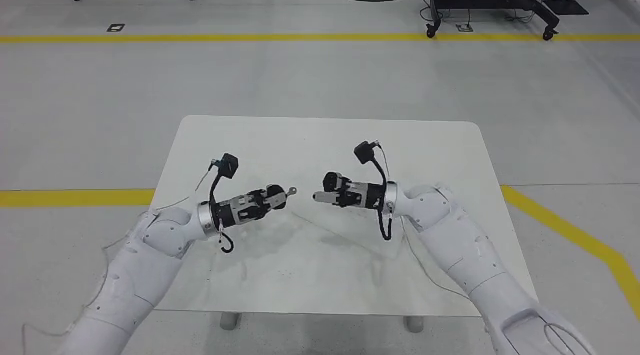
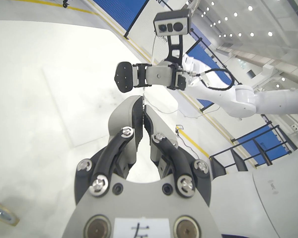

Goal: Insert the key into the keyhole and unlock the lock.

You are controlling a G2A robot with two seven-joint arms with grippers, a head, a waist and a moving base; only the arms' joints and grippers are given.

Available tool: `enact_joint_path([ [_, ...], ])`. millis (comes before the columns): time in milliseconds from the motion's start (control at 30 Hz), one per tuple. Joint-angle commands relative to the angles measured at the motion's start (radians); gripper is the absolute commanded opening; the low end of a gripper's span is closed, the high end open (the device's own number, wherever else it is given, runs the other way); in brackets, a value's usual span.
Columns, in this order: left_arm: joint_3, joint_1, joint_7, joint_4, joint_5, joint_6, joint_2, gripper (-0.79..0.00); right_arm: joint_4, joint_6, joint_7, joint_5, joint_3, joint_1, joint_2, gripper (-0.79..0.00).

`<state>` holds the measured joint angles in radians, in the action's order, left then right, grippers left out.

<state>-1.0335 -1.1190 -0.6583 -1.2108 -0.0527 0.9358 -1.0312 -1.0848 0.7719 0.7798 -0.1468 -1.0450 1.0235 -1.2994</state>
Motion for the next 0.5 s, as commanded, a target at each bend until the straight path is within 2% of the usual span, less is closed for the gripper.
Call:
enact_joint_path([
  [0, 0.008, -0.008, -0.001, -0.015, -0.012, 0.001, 0.000, -0.785, -0.077, -0.032, 0.044, -0.009, -0.024, 0.032, 0.015, 0.000],
  [67, 0.018, -0.016, 0.007, -0.029, -0.033, -0.011, -0.002, -0.785, -0.131, -0.050, 0.093, -0.016, -0.027, 0.057, 0.025, 0.000],
  [100, 0.024, -0.019, 0.010, -0.036, -0.042, -0.017, -0.004, -0.785, -0.148, -0.058, 0.114, -0.014, -0.023, 0.066, 0.028, -0.086],
  [167, 0.037, -0.020, 0.012, -0.049, -0.064, -0.026, -0.007, -0.785, -0.165, -0.070, 0.140, -0.008, -0.015, 0.074, 0.031, -0.326],
  [200, 0.041, -0.021, 0.015, -0.052, -0.074, -0.028, -0.008, -0.785, -0.167, -0.076, 0.146, -0.009, -0.010, 0.075, 0.032, -0.400],
  [467, 0.060, -0.018, 0.019, -0.054, -0.095, -0.024, -0.011, -0.785, -0.152, -0.095, 0.136, -0.037, 0.021, 0.057, 0.034, -0.440],
])
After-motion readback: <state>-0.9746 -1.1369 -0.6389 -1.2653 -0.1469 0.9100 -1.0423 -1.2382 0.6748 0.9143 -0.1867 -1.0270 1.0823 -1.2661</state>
